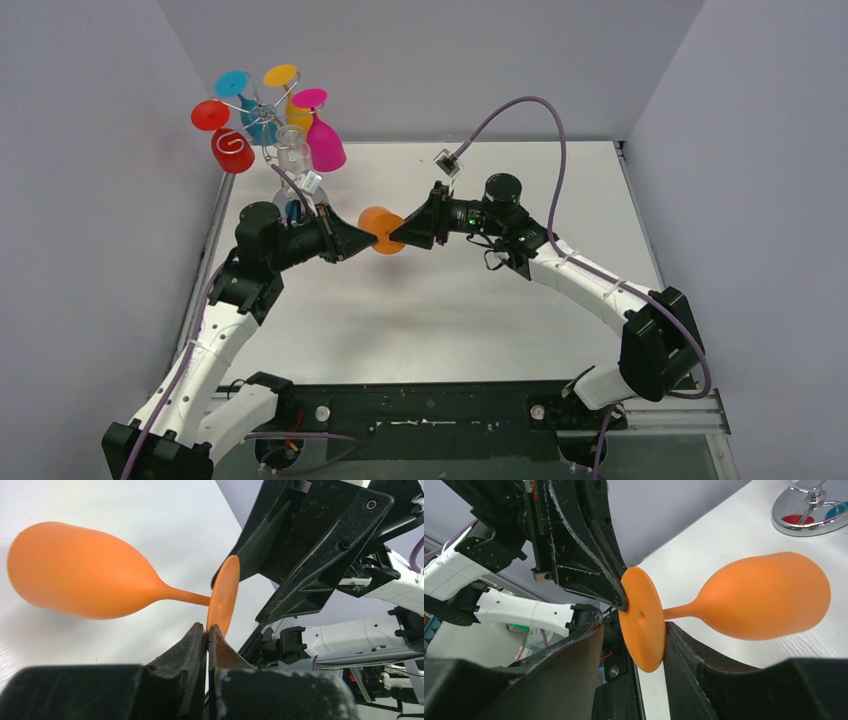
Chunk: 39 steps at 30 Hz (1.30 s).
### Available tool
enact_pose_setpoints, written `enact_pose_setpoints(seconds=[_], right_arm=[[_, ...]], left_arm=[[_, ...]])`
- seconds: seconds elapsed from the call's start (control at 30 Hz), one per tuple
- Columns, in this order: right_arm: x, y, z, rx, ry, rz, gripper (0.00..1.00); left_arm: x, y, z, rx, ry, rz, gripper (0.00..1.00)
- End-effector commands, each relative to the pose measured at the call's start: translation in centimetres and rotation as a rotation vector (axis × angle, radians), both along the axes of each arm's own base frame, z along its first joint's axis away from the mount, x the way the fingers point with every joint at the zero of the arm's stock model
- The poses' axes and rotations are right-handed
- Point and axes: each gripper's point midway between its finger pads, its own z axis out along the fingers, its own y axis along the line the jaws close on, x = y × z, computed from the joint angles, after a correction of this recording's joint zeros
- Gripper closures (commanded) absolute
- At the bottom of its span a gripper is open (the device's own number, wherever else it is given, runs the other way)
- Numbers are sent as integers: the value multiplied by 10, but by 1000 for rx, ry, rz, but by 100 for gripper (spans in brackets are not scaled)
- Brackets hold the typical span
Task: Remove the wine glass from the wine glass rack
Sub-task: Place the wine glass at the center of the board.
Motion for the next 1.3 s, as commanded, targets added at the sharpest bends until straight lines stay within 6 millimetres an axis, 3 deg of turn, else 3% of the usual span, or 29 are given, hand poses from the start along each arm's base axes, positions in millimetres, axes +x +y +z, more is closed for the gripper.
enact_pose_setpoints(seconds=[0.0, 0.33, 0.37, 0.5, 0.77, 0.97, 1.07, 1.23, 1.27], right_arm=[[-7, -11, 44, 81, -127, 23, 59], [-21, -12, 52, 165, -114, 132, 100], [-22, -12, 55, 173, -125, 138, 100], [-23, -11, 54, 174, -135, 149, 100], [-22, -8, 50, 193, -127, 157, 100], [-30, 0, 51, 204, -133, 200, 100], [-30, 2, 50, 205, -127, 202, 100], [-28, 3, 50, 204, -123, 194, 100], [-28, 2, 50, 203, -123, 194, 100]], left_arm=[[-1, 1, 22, 3, -93, -5, 100], [-10, -8, 25, -69, -93, -74, 100], [-11, -10, 27, -78, -97, -86, 100], [-20, -17, 33, -157, -108, -151, 75], [-31, -18, 29, -235, -97, -166, 70], [-26, -20, 29, -323, -79, -108, 72], [-31, -24, 32, -379, -85, -137, 82], [-33, -25, 25, -334, -79, -143, 100], [-33, -24, 25, -327, -86, -135, 100]])
